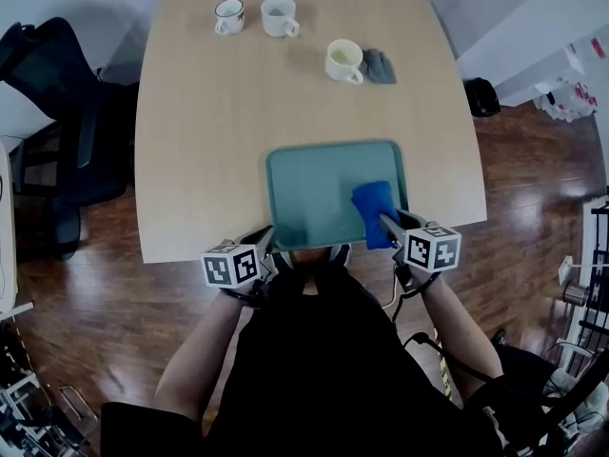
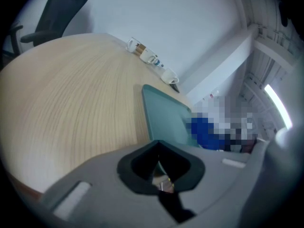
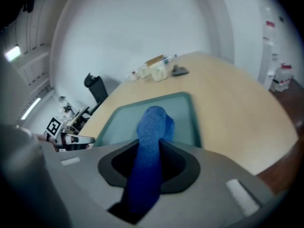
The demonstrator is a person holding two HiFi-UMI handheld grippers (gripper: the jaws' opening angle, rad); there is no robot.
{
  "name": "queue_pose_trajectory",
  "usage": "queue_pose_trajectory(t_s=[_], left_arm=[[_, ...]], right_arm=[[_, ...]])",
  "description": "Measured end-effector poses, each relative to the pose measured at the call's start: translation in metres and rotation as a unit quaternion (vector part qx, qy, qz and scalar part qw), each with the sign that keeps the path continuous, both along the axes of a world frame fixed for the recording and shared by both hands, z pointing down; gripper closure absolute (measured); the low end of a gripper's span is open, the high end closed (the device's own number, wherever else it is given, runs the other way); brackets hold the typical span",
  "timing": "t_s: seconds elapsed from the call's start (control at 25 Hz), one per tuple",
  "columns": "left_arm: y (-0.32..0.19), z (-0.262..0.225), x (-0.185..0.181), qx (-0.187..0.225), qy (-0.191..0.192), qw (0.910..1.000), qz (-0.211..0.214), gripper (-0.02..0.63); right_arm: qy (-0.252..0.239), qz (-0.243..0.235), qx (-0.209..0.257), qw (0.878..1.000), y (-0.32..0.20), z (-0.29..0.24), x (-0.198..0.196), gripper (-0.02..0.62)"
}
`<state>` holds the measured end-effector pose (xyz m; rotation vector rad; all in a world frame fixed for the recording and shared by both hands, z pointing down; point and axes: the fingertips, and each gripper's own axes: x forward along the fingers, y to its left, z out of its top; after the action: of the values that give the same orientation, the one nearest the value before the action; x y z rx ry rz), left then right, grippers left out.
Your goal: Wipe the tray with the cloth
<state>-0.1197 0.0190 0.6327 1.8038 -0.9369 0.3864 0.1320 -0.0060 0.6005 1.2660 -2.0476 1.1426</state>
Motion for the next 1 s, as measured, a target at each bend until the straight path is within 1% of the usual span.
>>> queue_pose_trajectory(t_s=[0.08, 0.12, 0.16, 0.2, 0.24, 0.36, 0.44, 0.48, 0.6, 0.68, 0.8, 0.88, 1.0], left_arm=[[-0.001, 0.000, -0.002, 0.000, -0.004, 1.0000, 0.001, 0.603], [-0.001, 0.000, -0.002, 0.000, -0.006, 1.0000, 0.001, 0.603], [-0.001, 0.000, -0.002, -0.001, -0.004, 1.0000, 0.001, 0.603], [0.000, 0.000, -0.001, -0.002, -0.001, 1.0000, 0.000, 0.603], [0.000, 0.000, 0.000, -0.003, 0.002, 1.0000, -0.002, 0.603], [0.000, 0.000, 0.001, -0.005, 0.000, 1.0000, -0.006, 0.603], [-0.001, 0.000, 0.002, -0.004, -0.008, 1.0000, -0.004, 0.603], [-0.001, 0.000, 0.002, -0.002, -0.011, 0.9999, -0.003, 0.603], [-0.001, 0.000, 0.003, 0.001, -0.006, 1.0000, -0.002, 0.603], [-0.001, 0.000, 0.002, 0.003, -0.006, 1.0000, -0.005, 0.603], [-0.001, 0.000, 0.003, 0.005, -0.006, 0.9999, -0.006, 0.603], [0.000, 0.000, 0.003, 0.006, -0.006, 0.9999, -0.006, 0.603], [0.001, 0.001, 0.004, 0.007, -0.004, 0.9999, -0.008, 0.603]], right_arm=[[0.044, 0.046, 0.023, 0.998, -0.004, -0.016, 0.062, 0.488], [0.065, 0.055, 0.033, 0.996, -0.004, -0.022, 0.083, 0.488], [0.084, 0.054, 0.038, 0.994, -0.002, -0.025, 0.096, 0.488], [0.098, 0.043, 0.037, 0.994, 0.002, -0.024, 0.101, 0.488], [0.107, 0.025, 0.031, 0.993, 0.008, -0.017, 0.097, 0.488], [0.120, -0.037, 0.001, 0.992, 0.033, 0.015, 0.055, 0.488], [0.121, -0.057, 0.000, 0.991, 0.042, 0.025, 0.020, 0.488], [0.111, -0.061, 0.001, 0.992, 0.044, 0.026, 0.002, 0.488], [0.049, -0.084, -0.010, 0.995, 0.045, 0.024, -0.059, 0.488], [0.023, -0.120, -0.019, 0.992, 0.048, 0.025, -0.100, 0.488], [-0.013, -0.169, -0.038, 0.985, 0.053, 0.023, -0.155, 0.488], [-0.047, -0.179, -0.057, 0.981, 0.055, 0.021, -0.186, 0.488], [-0.091, -0.171, -0.083, 0.978, 0.055, 0.021, -0.219, 0.488]])
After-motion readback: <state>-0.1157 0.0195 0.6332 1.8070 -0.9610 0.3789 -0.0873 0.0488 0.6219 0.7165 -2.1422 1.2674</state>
